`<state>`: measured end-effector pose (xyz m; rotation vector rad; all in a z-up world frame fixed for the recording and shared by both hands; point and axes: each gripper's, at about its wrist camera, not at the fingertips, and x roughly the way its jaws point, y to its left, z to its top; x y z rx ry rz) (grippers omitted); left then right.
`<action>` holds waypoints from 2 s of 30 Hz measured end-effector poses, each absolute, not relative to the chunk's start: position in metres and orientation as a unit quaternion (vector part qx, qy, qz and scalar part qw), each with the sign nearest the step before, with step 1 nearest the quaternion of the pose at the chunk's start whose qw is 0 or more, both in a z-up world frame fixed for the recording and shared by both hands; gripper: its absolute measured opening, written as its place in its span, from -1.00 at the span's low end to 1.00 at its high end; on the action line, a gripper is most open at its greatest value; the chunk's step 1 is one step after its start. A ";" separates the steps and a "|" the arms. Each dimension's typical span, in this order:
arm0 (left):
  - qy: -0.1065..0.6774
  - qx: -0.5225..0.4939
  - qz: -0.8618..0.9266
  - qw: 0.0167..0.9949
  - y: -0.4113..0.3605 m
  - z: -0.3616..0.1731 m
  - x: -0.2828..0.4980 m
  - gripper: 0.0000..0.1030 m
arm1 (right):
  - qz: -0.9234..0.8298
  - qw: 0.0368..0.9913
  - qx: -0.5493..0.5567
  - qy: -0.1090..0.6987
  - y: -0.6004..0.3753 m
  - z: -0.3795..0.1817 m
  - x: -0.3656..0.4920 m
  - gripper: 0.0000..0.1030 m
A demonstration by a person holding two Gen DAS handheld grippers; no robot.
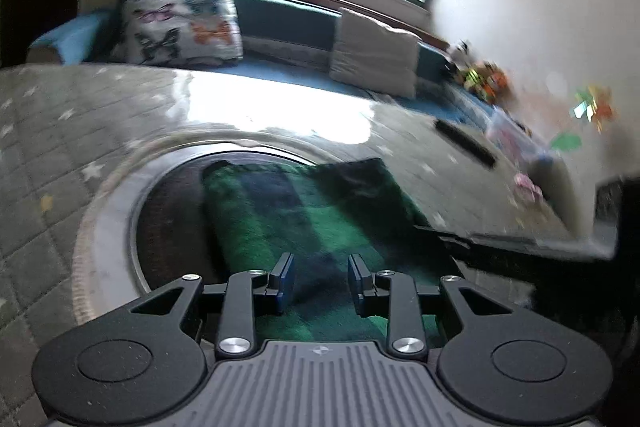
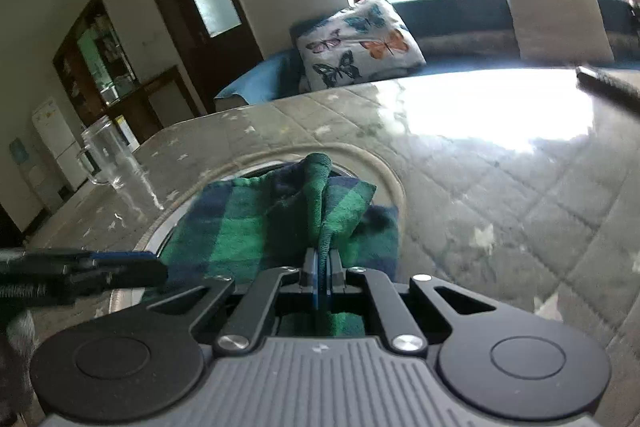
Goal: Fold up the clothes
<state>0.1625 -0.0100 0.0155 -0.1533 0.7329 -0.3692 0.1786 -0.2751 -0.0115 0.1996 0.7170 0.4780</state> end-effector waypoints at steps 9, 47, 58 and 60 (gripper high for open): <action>0.369 -0.026 -0.227 0.901 -0.049 -0.006 0.160 -0.40 | 0.225 0.897 0.108 0.366 -0.285 -0.024 0.181 -0.91; 0.326 -0.009 -0.252 0.911 -0.034 0.005 0.179 -0.41 | 0.275 0.883 -0.008 0.379 -0.239 -0.024 0.236 -0.95; 0.352 -0.055 -0.157 0.921 0.007 -0.016 0.249 -0.47 | 0.279 0.884 -0.010 0.374 -0.241 -0.025 0.236 -0.96; 0.356 -0.053 -0.152 0.921 0.007 -0.021 0.252 -0.48 | 0.279 0.885 -0.012 0.373 -0.241 -0.025 0.236 -0.96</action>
